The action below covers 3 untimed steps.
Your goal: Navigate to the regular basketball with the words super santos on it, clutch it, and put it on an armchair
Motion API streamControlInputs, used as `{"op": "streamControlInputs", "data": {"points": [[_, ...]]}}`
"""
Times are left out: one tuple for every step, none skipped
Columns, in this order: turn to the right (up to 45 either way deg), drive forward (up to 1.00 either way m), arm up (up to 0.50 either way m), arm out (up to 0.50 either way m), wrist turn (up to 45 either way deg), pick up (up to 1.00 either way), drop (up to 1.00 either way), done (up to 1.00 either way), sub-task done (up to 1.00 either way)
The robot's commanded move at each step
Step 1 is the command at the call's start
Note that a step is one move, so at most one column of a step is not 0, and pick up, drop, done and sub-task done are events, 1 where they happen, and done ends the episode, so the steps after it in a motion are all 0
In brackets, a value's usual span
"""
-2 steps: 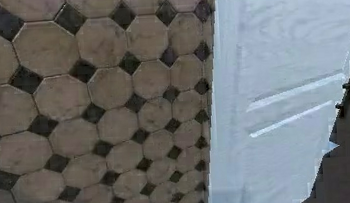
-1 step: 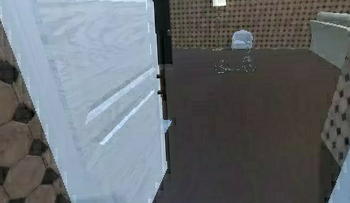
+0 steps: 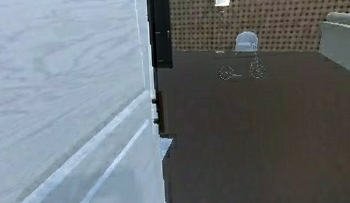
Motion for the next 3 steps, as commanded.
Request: {"op": "streamControlInputs", "data": {"points": [[15.0, 0.00, 0.00, 0.00, 0.0, 0.00, 0.00, 0.00, 0.00], [0.0, 1.00, 0.00, 0.00, 0.0, 0.00, 0.00, 0.00, 0.00], [9.0, 0.00, 0.00, 0.00, 0.0, 0.00, 0.00, 0.00, 0.00]]}}
